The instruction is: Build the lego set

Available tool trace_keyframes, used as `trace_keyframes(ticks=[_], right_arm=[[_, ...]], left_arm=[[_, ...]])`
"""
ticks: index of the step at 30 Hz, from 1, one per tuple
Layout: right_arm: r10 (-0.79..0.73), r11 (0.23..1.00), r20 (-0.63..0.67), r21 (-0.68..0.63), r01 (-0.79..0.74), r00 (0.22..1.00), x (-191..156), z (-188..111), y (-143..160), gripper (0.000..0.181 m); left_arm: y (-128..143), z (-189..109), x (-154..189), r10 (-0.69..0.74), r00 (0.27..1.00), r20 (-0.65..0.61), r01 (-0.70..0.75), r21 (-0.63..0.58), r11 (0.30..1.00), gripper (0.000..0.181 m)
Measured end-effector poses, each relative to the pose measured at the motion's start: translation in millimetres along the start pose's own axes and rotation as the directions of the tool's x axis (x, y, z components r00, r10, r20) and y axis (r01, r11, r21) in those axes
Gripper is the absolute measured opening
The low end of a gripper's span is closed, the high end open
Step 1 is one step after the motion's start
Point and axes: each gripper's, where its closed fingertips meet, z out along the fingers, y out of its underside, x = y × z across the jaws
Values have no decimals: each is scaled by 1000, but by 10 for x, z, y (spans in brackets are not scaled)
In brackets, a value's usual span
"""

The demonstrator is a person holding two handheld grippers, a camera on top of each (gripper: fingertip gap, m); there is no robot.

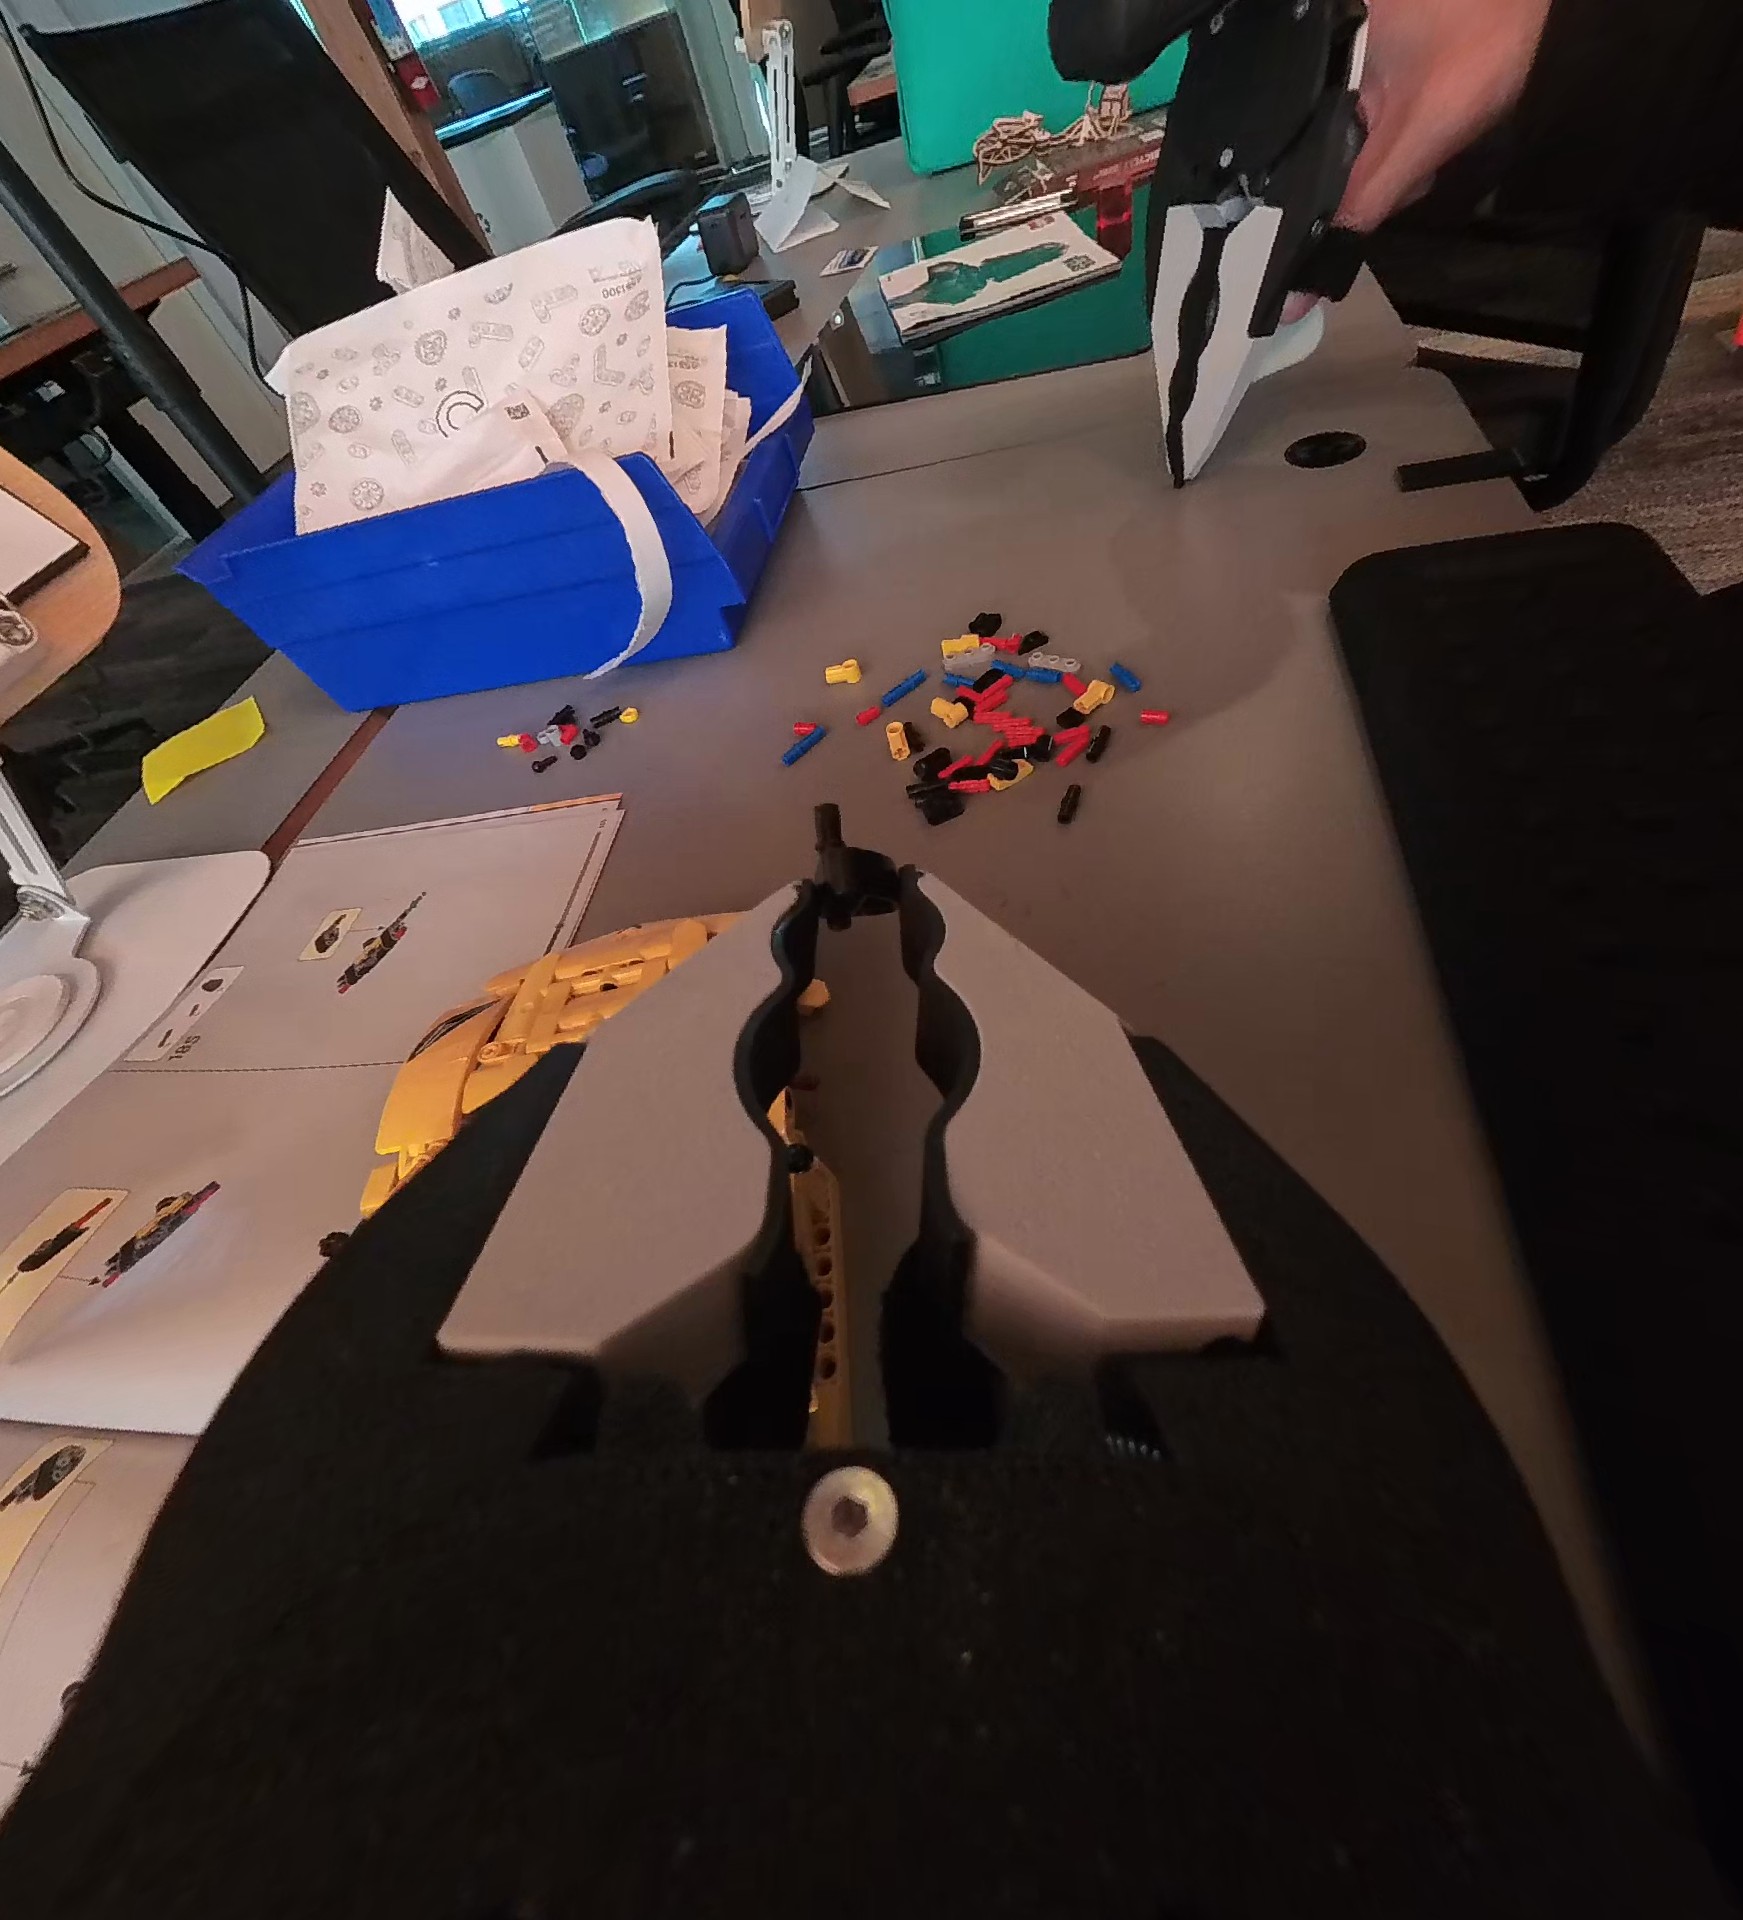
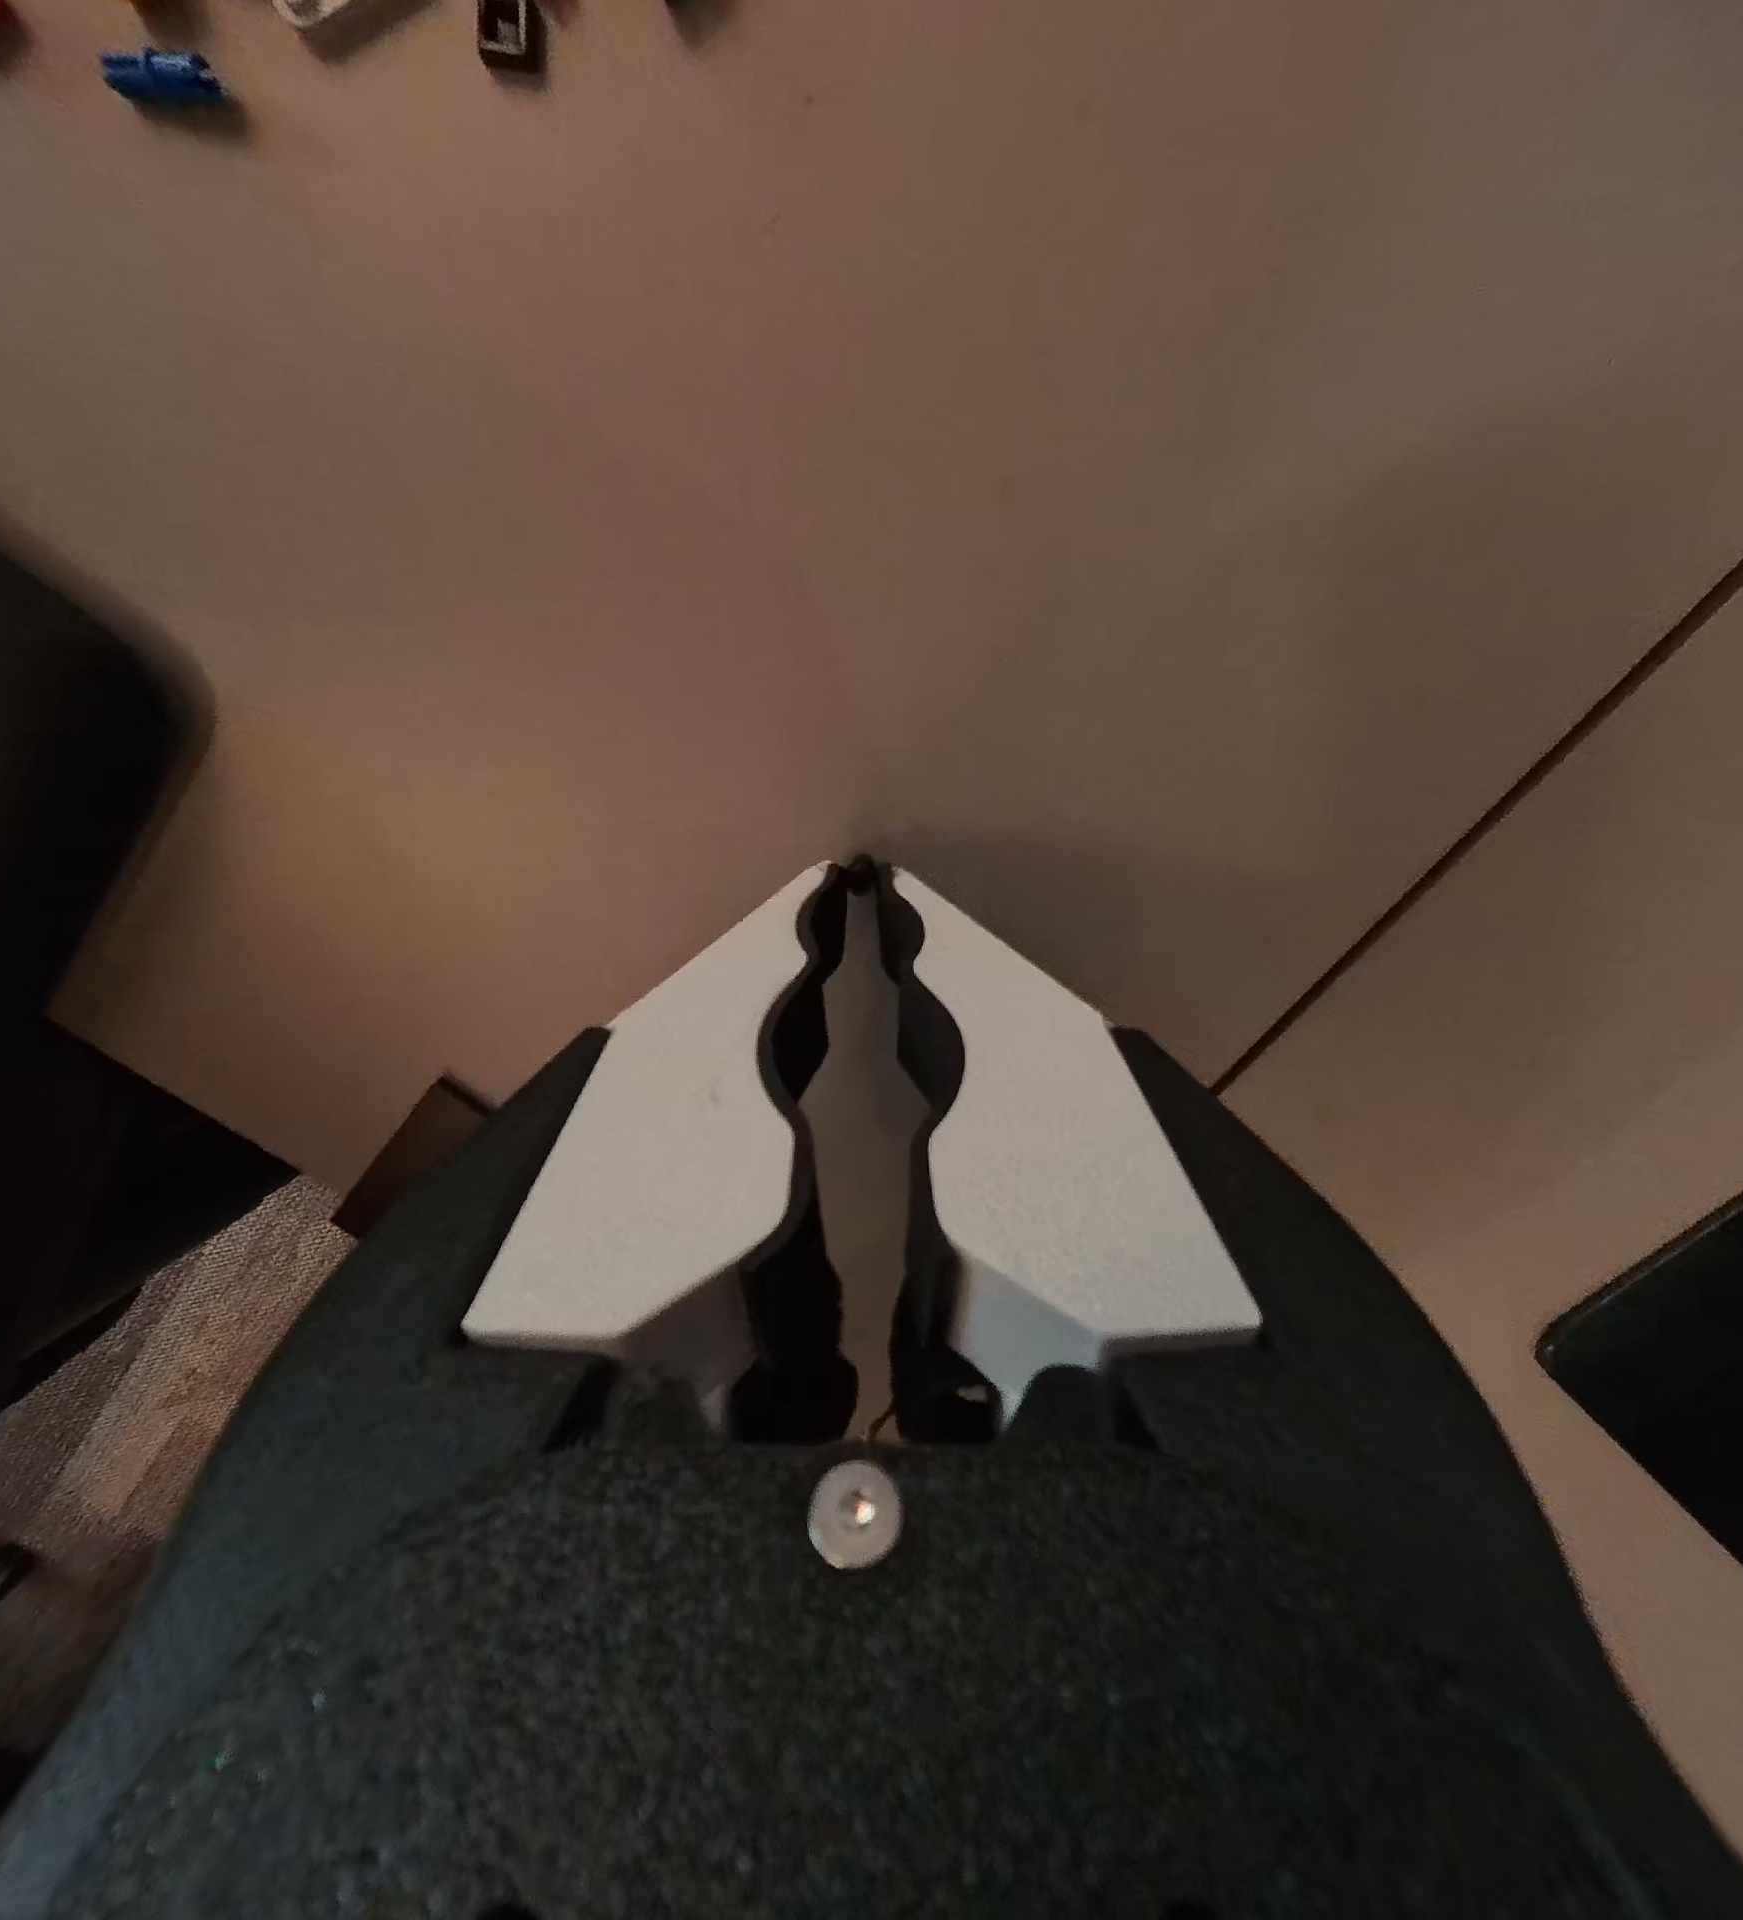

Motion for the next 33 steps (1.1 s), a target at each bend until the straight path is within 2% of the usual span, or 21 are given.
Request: trace_keyframes(ticks=[4, 7, 9, 13, 17, 20, 23, 28, 33], right_arm=[[-55, 991, 3, 123, 54, 998, -108, -157, -278, 4], [-145, 947, 3, 289, 138, 989, -387, -369, -735, 4], [-237, 879, -19, 421, 223, 971, -698, -526, -1139, 4], [-417, 692, -65, 624, 363, 907, -1512, -739, -1922, 4], [-552, 527, -167, 689, 497, 817, -2179, -784, -2439, 4], [-607, 523, -202, 627, 577, 769, -2315, -620, -2548, 4], [-628, 529, -166, 626, 573, 760, -2374, -523, -2585, 4], [-654, 528, -160, 604, 598, 739, -2401, -502, -2585, 4], [-666, 520, -73, 668, 532, 743, -2458, -546, -2576, 4]], left_arm=[[-14, 4, 11, 3, 1000, -1, -3, 6, 1000, 15], [-64, 22, 72, 24, 1000, -14, -24, 28, 999, 15], [-88, 45, 147, 50, 998, -34, -49, 38, 998, 15], [-123, 95, 291, 128, 990, -55, -125, 54, 991, 15], [-165, 111, 396, 169, 983, -75, -164, 70, 984, 15], [-219, 91, 411, 170, 982, -77, -163, 92, 982, 14], [-299, 50, 427, 169, 982, -80, -159, 126, 979, 14], [-301, 40, 443, 178, 980, -85, -168, 120, 979, 15], [-344, 7, 483, 147, 981, -124, -129, 142, 981, 15]])
